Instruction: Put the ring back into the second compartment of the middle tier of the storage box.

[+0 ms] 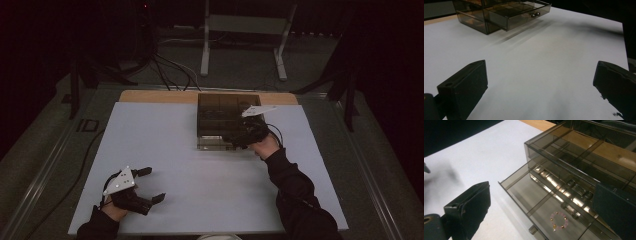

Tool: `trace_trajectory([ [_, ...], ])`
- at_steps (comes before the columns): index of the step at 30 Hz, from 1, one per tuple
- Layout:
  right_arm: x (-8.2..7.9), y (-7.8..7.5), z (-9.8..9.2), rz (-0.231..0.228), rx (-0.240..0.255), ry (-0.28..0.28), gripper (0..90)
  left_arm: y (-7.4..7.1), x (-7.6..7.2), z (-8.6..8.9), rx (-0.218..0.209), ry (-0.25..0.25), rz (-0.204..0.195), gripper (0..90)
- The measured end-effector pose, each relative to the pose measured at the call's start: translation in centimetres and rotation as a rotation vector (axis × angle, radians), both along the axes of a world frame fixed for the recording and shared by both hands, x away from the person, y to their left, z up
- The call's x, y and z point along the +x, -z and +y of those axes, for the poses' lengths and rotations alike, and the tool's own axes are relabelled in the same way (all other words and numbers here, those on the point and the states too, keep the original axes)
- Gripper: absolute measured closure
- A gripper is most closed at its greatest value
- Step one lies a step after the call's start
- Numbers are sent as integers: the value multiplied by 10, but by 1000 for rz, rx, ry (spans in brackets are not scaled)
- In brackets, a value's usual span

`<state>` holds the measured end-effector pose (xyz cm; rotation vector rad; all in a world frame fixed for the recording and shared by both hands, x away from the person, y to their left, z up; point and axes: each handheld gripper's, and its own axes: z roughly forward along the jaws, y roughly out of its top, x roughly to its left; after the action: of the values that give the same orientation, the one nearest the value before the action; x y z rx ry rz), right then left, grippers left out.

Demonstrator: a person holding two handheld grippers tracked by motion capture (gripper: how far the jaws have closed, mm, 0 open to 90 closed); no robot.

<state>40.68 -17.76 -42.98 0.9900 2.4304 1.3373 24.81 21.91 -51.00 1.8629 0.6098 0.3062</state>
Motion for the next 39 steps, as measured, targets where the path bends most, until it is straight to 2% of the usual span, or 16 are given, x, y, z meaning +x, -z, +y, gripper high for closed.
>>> trace_trajectory([
  [1, -2, -2, 0, 1, 1, -11, 0, 0, 0, 0, 0, 0, 0, 9],
  [11, -10, -10, -5, -28, 28, 1, 0, 0, -2, 3, -8, 0, -2, 9],
  [19, -24, -11, -14, -42, 20, 13, 0, 0, -2, 4, -8, 4, -4, 9],
  [39, -62, 8, -46, -38, 51, 13, 0, 0, -3, 4, -10, 5, -4, 9],
])
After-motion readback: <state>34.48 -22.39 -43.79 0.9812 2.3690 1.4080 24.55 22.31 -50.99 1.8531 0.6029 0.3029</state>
